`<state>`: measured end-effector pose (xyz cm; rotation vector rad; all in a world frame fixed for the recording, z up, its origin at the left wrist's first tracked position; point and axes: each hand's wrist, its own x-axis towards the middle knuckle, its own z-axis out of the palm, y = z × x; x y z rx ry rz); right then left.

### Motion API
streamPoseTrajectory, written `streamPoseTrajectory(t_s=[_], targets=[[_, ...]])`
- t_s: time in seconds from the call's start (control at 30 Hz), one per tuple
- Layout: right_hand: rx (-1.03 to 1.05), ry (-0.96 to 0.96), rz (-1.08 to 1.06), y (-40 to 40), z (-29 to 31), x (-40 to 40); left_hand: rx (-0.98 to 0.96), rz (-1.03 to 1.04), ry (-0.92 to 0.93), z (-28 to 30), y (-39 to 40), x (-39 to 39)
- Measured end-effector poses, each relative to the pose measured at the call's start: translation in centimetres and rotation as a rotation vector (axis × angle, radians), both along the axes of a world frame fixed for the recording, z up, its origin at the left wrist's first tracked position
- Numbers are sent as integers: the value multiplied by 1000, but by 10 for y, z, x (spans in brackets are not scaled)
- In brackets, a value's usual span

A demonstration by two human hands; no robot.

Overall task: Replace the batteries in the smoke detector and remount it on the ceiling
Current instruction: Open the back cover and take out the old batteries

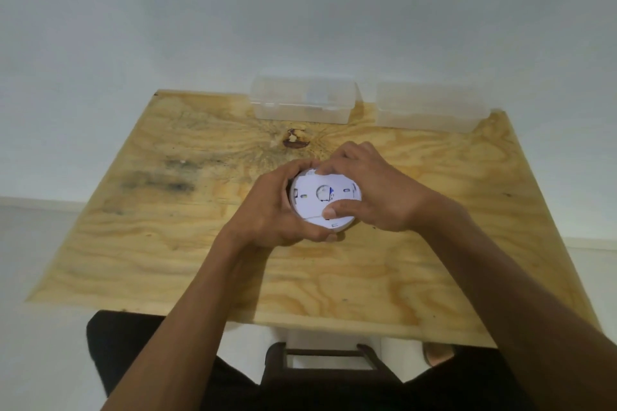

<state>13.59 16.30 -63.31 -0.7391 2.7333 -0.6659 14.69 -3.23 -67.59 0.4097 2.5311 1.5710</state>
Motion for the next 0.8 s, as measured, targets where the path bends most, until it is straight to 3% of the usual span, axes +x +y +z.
streamPoseTrajectory(t_s=[0.2, 0.53, 0.6, 0.8], targets=[[38, 52, 6, -2, 9, 10, 26, 1, -24, 2, -1, 3], [273, 105, 90, -5, 35, 13, 26, -22, 5, 0, 0, 2], [201, 116, 9, 5, 37, 11, 50, -23, -1, -1, -1, 2], [-86, 265, -541, 35, -12, 11, 29, -27, 11, -5, 1, 4]])
